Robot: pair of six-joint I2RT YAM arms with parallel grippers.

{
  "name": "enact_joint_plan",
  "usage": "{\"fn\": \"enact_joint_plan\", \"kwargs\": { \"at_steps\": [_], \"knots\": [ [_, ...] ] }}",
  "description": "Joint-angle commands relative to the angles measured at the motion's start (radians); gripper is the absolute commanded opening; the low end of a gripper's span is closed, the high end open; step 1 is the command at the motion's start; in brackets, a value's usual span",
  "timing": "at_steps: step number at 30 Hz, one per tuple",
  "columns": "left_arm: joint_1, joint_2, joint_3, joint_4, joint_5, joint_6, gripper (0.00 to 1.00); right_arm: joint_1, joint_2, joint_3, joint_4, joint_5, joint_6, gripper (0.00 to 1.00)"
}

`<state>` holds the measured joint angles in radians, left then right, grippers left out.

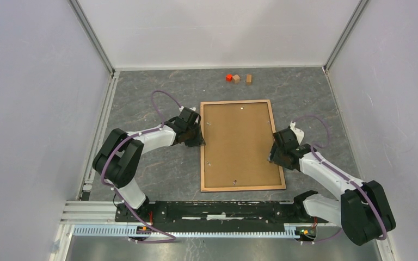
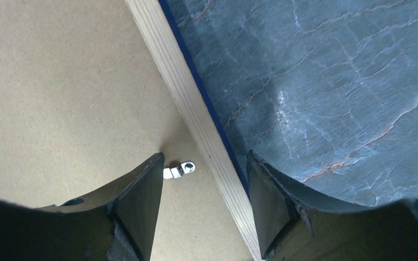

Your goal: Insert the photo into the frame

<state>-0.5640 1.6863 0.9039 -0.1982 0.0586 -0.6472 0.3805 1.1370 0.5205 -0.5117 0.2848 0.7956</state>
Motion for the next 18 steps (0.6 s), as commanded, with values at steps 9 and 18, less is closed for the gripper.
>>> {"fn": "enact_joint_plan", "kwargs": {
  "at_steps": [9,18],
  "knots": [
    [0.006,0.004,-0.028,-0.049,-0.012,0.024,0.08,0.011,-0.039,-0.069,-0.021,0.010,-0.051,0.46],
    [0.005,0.006,-0.026,-0.051,-0.012,0.023,0.07,0.011,-0.045,-0.079,-0.016,-0.016,-0.152,0.27]
  ]
}}
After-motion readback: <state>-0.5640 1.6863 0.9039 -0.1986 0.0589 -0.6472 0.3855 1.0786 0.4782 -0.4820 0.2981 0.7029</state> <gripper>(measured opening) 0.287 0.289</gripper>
